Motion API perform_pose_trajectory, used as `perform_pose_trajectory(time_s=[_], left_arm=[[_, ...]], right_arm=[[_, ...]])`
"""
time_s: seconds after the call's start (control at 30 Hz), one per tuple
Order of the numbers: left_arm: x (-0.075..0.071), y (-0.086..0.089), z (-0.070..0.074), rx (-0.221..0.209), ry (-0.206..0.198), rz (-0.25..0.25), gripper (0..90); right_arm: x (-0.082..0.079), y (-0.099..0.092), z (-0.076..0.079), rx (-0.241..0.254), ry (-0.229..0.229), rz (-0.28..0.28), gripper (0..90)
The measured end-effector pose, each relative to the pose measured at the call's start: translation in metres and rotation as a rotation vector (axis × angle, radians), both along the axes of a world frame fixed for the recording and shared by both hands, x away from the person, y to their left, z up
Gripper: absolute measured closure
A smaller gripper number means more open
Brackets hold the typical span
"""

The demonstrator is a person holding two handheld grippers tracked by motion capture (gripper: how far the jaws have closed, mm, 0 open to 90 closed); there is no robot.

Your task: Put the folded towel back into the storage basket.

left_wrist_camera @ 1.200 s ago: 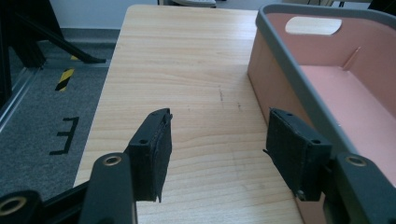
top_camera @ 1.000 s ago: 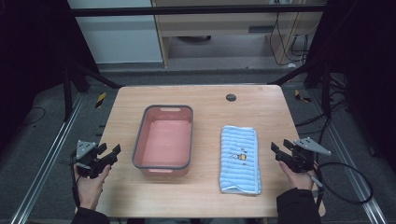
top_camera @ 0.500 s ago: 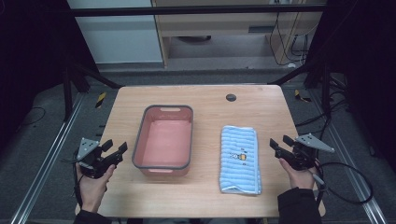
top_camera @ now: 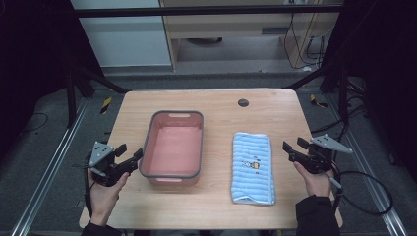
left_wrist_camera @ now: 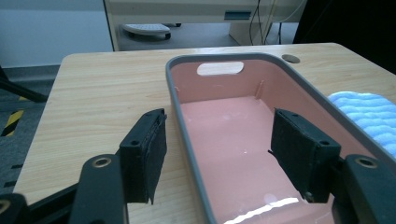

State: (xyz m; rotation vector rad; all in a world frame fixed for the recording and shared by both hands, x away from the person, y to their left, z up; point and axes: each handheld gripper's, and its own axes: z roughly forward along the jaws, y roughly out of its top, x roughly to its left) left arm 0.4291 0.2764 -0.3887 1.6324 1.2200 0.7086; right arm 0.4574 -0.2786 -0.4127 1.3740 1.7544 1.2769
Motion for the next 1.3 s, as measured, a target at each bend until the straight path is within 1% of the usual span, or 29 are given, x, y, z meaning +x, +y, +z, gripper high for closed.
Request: perform_pose_trajectory(time_s=[0.07,0.1,0.13,0.17,0.27,0.3,0.33,0.37,0.57,0.6,0.63,0.73,0.8,0.83,0.87,1.03,1.13,1.2,1.27,1.3], left_arm=[[0.000,-0.002,0.002,-0.002,-0.004,-0.008,35.6],[0.000,-0.008,0.006,-0.006,-0.008,-0.015,35.5],[0.000,-0.008,0.006,-0.006,-0.008,-0.015,35.6],[0.000,-0.013,0.009,-0.006,-0.018,-0.027,35.5],[0.001,-0.024,0.013,-0.008,-0.027,-0.047,35.6],[0.001,-0.024,0.013,-0.008,-0.027,-0.047,35.6],[0.003,-0.032,0.015,-0.010,-0.029,-0.061,35.5],[0.003,-0.035,0.015,-0.009,-0.030,-0.065,35.6],[0.005,-0.061,0.018,-0.005,-0.042,-0.107,35.5],[0.005,-0.061,0.018,-0.005,-0.042,-0.107,35.5],[0.005,-0.069,0.018,0.000,-0.041,-0.123,35.4],[0.006,-0.081,0.017,0.000,-0.039,-0.143,35.4],[0.006,-0.088,0.016,0.001,-0.037,-0.154,35.4],[0.006,-0.088,0.016,0.001,-0.037,-0.154,35.5],[0.006,-0.097,0.015,-0.001,-0.034,-0.168,35.5],[0.006,-0.118,0.010,0.011,-0.031,-0.201,35.4],[0.007,-0.129,0.007,0.020,-0.022,-0.217,35.4],[0.007,-0.136,0.005,0.032,-0.018,-0.230,35.5],[0.007,-0.143,0.004,0.030,-0.016,-0.239,35.6],[0.007,-0.143,0.004,0.030,-0.016,-0.239,35.7]], right_arm=[[0.002,0.002,0.004,0.006,-0.009,0.005,39.5],[0.002,0.003,0.006,0.004,-0.010,0.008,39.5],[0.003,0.004,0.008,0.005,-0.014,0.009,39.6],[0.004,0.004,0.010,0.003,-0.016,0.009,39.7],[0.006,0.007,0.016,0.006,-0.026,0.019,39.6],[0.007,0.009,0.017,0.009,-0.029,0.021,39.4],[0.008,0.010,0.019,0.004,-0.030,0.026,39.1],[0.009,0.011,0.020,-0.002,-0.032,0.028,38.9],[0.014,0.015,0.028,0.003,-0.043,0.037,37.3],[0.014,0.015,0.028,0.003,-0.043,0.037,37.3],[0.016,0.015,0.028,0.002,-0.041,0.037,37.2],[0.019,0.015,0.028,0.001,-0.037,0.037,37.2],[0.020,0.016,0.028,0.000,-0.033,0.039,37.0],[0.020,0.016,0.028,0.000,-0.033,0.039,37.0],[0.022,0.016,0.027,0.001,-0.030,0.040,36.7],[0.026,0.016,0.026,-0.006,-0.024,0.040,36.4],[0.029,0.017,0.025,0.002,-0.021,0.043,36.5],[0.031,0.017,0.024,-0.006,-0.017,0.038,36.5],[0.033,0.017,0.023,-0.006,-0.014,0.036,37.0],[0.034,0.017,0.023,-0.007,-0.012,0.036,37.2]])
